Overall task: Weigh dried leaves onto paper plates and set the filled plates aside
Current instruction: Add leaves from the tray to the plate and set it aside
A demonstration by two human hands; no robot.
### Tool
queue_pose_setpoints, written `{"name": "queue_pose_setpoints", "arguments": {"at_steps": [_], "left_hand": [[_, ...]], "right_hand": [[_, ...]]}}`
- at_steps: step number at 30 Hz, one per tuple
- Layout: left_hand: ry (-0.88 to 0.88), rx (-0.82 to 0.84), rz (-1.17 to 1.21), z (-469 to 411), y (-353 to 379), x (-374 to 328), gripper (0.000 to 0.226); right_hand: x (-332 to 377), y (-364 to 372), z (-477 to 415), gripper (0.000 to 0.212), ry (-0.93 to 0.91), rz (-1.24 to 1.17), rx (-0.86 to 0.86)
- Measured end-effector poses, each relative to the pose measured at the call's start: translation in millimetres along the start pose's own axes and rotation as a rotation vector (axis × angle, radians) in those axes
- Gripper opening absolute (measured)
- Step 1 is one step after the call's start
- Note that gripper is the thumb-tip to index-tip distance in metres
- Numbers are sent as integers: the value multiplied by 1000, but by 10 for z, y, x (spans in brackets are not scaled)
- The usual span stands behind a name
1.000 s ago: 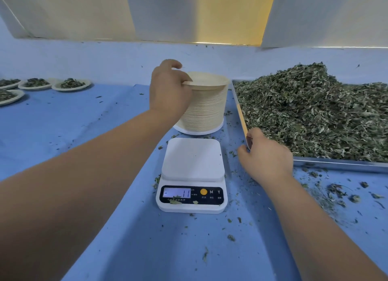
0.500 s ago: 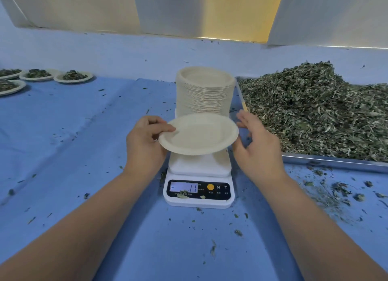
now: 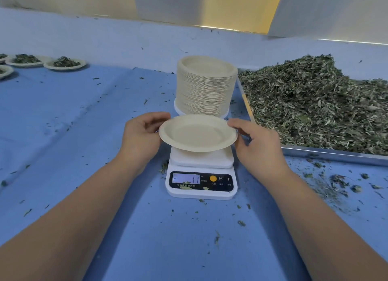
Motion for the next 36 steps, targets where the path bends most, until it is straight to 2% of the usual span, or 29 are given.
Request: {"name": "queue_pose_setpoints", "arguments": {"at_steps": [5, 12, 17, 22, 26, 30, 33, 36], "left_hand": [[-61, 100, 15, -19, 30, 40, 64], [-150, 227, -74, -30, 47, 108, 86], [-181, 218, -35, -19, 43, 108, 74], [-277, 135, 206, -25, 38, 31, 40], [-304, 108, 244, -30, 28, 26, 34], [-294, 145, 205, -32, 63, 35, 31], [-277, 145, 181, -32, 74, 39, 31], [-275, 140, 174, -28, 82, 39, 30]], "right_hand": [[-42, 14, -5, 43, -23, 13, -5], [-89, -3, -13, 50, 39, 20, 102], [-20, -77, -26, 55, 49, 75, 23], [-6, -144, -23, 52, 134, 114, -22], [-61, -173, -26, 44, 208, 267, -3], [-129, -191, -33, 30, 304, 497, 97], [-170, -207, -28, 36, 361, 657, 151], [-218, -215, -28, 39, 399, 688, 179]]}}
Point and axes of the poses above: each hand's wrist, its own z-axis away from the middle knuckle, its own y-axis out of the palm, x = y × z, the point moved 3 cm from there along -z, towards the middle knuckle, and after that the axes turned 8 degrees about -z, right-handed, at the moved point
